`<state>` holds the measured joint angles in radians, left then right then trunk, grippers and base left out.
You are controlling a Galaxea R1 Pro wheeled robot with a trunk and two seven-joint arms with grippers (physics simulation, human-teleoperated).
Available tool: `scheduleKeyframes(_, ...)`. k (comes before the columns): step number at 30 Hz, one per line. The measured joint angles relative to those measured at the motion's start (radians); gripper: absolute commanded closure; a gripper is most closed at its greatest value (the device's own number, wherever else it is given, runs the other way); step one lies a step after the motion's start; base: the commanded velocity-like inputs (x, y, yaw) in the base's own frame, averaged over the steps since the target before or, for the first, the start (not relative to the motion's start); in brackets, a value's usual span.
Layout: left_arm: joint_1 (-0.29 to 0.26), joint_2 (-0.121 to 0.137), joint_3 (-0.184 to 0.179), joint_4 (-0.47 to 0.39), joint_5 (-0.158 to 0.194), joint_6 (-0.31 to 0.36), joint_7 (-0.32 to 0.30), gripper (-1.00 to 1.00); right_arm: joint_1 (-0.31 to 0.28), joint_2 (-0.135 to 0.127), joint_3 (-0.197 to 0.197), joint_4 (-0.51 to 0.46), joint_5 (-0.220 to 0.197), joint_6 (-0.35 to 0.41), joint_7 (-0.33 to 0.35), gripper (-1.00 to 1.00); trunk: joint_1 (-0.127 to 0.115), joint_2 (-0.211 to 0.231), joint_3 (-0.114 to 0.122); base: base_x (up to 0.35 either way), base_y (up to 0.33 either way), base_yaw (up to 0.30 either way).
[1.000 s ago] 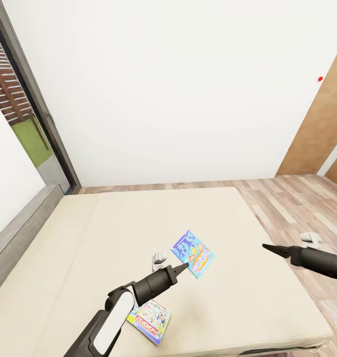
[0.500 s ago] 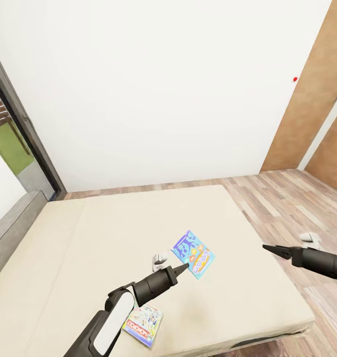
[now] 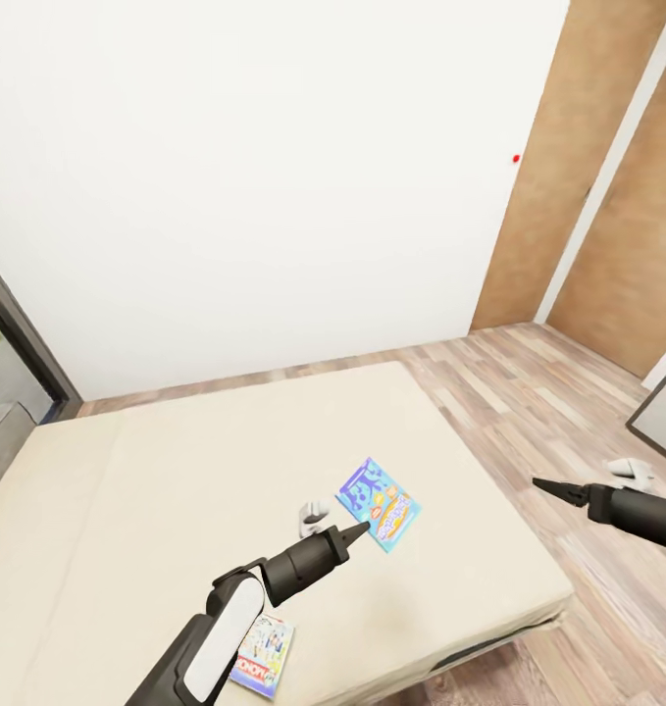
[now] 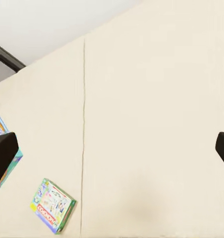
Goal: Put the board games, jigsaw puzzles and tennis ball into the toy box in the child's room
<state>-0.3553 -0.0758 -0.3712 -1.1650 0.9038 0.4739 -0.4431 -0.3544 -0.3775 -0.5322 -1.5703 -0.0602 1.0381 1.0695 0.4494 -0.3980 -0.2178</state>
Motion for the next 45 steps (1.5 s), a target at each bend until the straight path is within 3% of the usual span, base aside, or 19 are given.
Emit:
scheduleKeyframes(6,-0.001,-0.002,-0.001,0.004,-0.002,0.0,0.072,1.0,-0.012,0.021,0.01,0.055,0.0,0.0,-0.155,-1.0,0.0,0.0,0.003,0.0,0.0,-0.279)
scheduleKeyframes(7,-0.001,-0.002,-0.001,0.004,0.0,0.001,0.073,1.0,-0.012,0.022,0.01,0.055,-0.001,0.001,-0.156,-1.0,0.0,0.0,0.004,0.0,0.0,-0.279)
scheduleKeyframes(13,-0.001,-0.002,-0.001,0.006,0.001,0.0,0.123,1.0,-0.085,0.088,0.039,0.201,0.0,0.001,-0.387,-1.0,0.0,0.0,0.007,0.0,0.0,-0.279)
scheduleKeyframes(17,-0.002,-0.006,-0.003,0.006,0.0,0.0,0.135,1.0,-0.143,0.11,0.047,0.372,0.0,-0.058,-0.523,-1.0,0.0,0.0,0.009,0.0,0.0,-0.279)
scheduleKeyframes(18,-0.01,-0.01,-0.003,0.006,0.006,0.001,0.138,1.0,-0.179,0.116,0.051,0.472,0.001,-0.116,-0.577,-1.0,0.0,0.0,0.009,0.0,0.0,-0.279)
scheduleKeyframes(20,-0.018,-0.012,-0.003,0.006,0.002,0.001,0.139,1.0,-0.2,0.118,0.053,0.531,-0.001,-0.147,-0.602,-1.0,0.0,0.0,0.01,0.0,0.0,-0.279)
scheduleKeyframes(22,-0.052,-0.016,-0.001,0.006,0.01,0.003,0.144,1.0,-0.24,0.118,0.055,0.644,0.0,-0.205,-0.644,-1.0,0.0,0.0,0.011,0.0,0.0,-0.279)
scheduleKeyframes(24,-0.125,-0.024,-0.001,0.009,0.017,0.005,0.176,1.0,-0.291,0.115,0.057,0.802,0.001,-0.288,-0.689,-1.0,0.0,0.0,0.012,0.0,0.0,-0.279)
scheduleKeyframes(25,-0.126,-0.024,-0.001,0.01,0.008,0.004,0.177,1.0,-0.291,0.115,0.057,0.804,0.0,-0.288,-0.689,-1.0,0.0,0.0,0.012,0.0,0.0,-0.279)
scheduleKeyframes(27,-0.193,-0.043,-0.004,0.019,0.043,0.007,0.231,1.0,-0.318,0.114,0.061,0.899,0.0,-0.347,-0.707,-1.0,0.0,0.0,0.013,0.0,0.0,-0.279)
scheduleKeyframes(28,-0.193,-0.043,-0.005,0.019,0.033,0.006,0.232,1.0,-0.319,0.114,0.061,0.9,0.0,-0.347,-0.707,-1.0,0.0,0.0,0.014,0.0,0.0,-0.279)
scheduleKeyframes(30,-0.232,-0.059,-0.009,0.023,0.071,0.007,0.271,1.0,-0.327,0.116,0.063,0.935,-0.001,-0.37,-0.71,-1.0,0.0,0.0,0.015,0.0,0.0,-0.279)
scheduleKeyframes(31,-0.279,-0.074,-0.038,0.031,0.113,0.006,0.316,1.0,-0.332,0.12,0.079,0.966,0.001,-0.39,-0.69,-1.0,0.0,0.0,0.015,0.0,0.0,-0.279)
scheduleKeyframes(32,-0.323,-0.085,-0.091,0.024,0.19,0.006,0.343,1.0,-0.335,0.118,0.128,0.979,0.001,-0.401,-0.638,-1.0,0.0,0.0,0.015,0.0,0.0,-0.279)
scheduleKeyframes(37,-0.374,-0.092,-0.175,0.028,0.282,0.001,0.364,1.0,-0.338,0.116,0.189,0.961,0.002,-0.406,-0.542,-1.0,0.0,0.0,0.017,0.0,0.0,-0.279)
scheduleKeyframes(41,-0.408,-0.091,-0.217,0.023,0.338,-0.001,0.374,1.0,-0.338,0.122,0.219,0.939,0.003,-0.408,-0.499,-1.0,0.0,0.0,0.019,0.0,0.0,-0.279)
scheduleKeyframes(45,-0.411,-0.089,-0.222,0.024,0.341,-0.002,0.376,1.0,-0.338,0.122,0.222,0.936,0.003,-0.407,-0.493,-1.0,0.0,0.0,0.02,0.0,0.0,-0.279)
